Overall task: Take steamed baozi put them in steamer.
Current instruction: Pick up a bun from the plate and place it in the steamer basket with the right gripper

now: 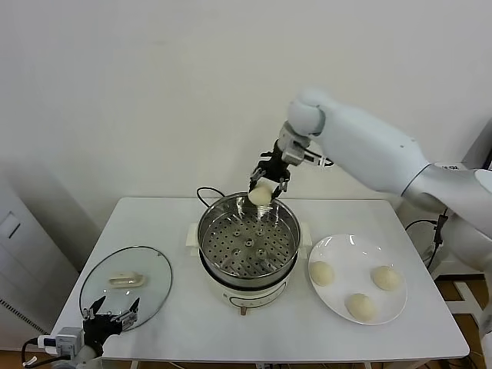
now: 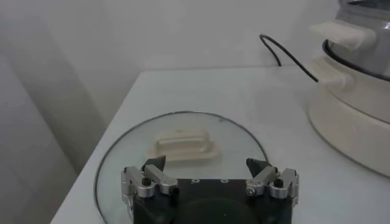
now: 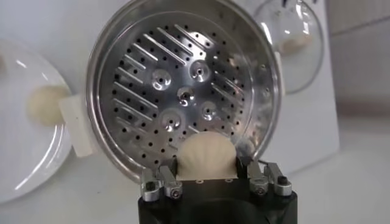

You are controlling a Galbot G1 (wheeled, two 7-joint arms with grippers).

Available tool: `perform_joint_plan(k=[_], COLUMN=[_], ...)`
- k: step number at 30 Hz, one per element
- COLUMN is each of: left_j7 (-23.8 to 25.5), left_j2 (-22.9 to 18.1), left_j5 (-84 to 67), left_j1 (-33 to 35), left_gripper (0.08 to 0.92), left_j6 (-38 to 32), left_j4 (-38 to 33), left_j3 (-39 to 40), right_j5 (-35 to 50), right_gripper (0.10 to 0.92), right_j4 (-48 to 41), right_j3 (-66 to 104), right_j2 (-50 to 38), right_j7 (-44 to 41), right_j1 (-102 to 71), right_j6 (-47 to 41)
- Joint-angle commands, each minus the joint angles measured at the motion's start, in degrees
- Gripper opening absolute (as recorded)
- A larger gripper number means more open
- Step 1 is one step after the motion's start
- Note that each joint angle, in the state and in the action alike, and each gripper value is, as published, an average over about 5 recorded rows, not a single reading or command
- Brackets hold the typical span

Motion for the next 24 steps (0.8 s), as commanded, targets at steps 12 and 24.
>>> perform_joint_plan(k=[12, 24], left_j7=[-0.09, -0.11], left_j2=[-0.01, -0.15], left_j5=[0.03, 0.04], left_j1=[0.08, 0.29], left_gripper=[0.823, 0.823], left_j6=[0.03, 0.0], left_j4=[0.15, 0.04], left_j3=[0.0, -0.04], right_j5=[-24.15, -28.43], right_gripper=[0.585, 0.588], right_j4=[-0.7, -0.67], right_j3=[9.75, 11.35], right_j2=[5.76, 6.48], right_j7=[1.99, 4.02], right_j1=[-12.86, -14.79], right_j6=[3.27, 3.27])
